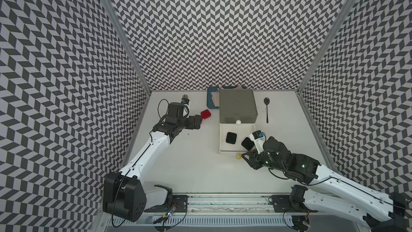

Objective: Place the brooch boxes into the drawer by color
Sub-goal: Close the drawer in the storage box.

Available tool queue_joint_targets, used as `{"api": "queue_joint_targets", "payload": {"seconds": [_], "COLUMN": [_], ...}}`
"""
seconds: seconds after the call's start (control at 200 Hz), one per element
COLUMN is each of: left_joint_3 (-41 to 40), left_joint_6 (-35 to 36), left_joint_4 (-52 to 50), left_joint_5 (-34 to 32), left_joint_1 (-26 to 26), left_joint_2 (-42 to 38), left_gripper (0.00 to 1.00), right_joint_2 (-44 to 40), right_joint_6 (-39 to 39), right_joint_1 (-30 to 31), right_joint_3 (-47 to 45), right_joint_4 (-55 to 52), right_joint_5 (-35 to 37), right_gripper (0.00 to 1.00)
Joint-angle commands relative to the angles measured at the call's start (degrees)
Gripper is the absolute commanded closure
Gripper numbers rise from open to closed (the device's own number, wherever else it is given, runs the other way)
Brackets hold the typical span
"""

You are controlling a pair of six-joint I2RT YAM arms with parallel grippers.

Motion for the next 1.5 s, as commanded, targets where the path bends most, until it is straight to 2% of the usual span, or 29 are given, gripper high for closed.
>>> {"api": "queue_joint_targets", "payload": {"seconds": [0.0, 0.14, 0.361, 0.616, 0.881, 1.082, 1.497], "left_joint_3": [0.12, -0.78, -1.29, -2.8, -2.91, -3.35, -3.57], "left_joint_6": [-0.91, -1.4, -0.97, -0.59, 0.26, 0.68, 0.84], "left_joint_4": [-0.21, 0.38, 0.34, 0.41, 0.3, 0.45, 1.11], "left_joint_5": [0.66, 1.32, 1.54, 1.6, 1.62, 2.04, 3.56], "left_joint_1": [0.81, 1.61, 2.14, 2.85, 3.62, 3.99, 5.12], "left_joint_2": [0.68, 1.22, 1.32, 0.88, 1.49, 2.13, 3.52], "left_gripper": [0.0, 0.0, 0.0, 0.0, 0.0, 0.0, 0.0], "right_joint_2": [-1.23, 0.03, 4.16, 10.79, 12.51, 12.78, 20.08], "right_joint_6": [8.08, 10.58, 9.57, 8.05, 6.42, 4.63, -1.1], "right_joint_1": [3.06, 3.62, 3.54, 2.62, 2.12, -0.62, -7.41], "right_joint_3": [-3.01, -4.98, -7.2, -6.27, -5.71, -6.28, -3.76], "right_joint_4": [2.54, 4.26, 11.22, 17.07, 18.71, 21.18, 29.55], "right_joint_5": [3.07, 5.34, 11.56, 12.32, 15.71, 17.41, 15.51], "right_gripper": [0.63, 0.57, 0.47, 0.4, 0.39, 0.39, 0.38]}}
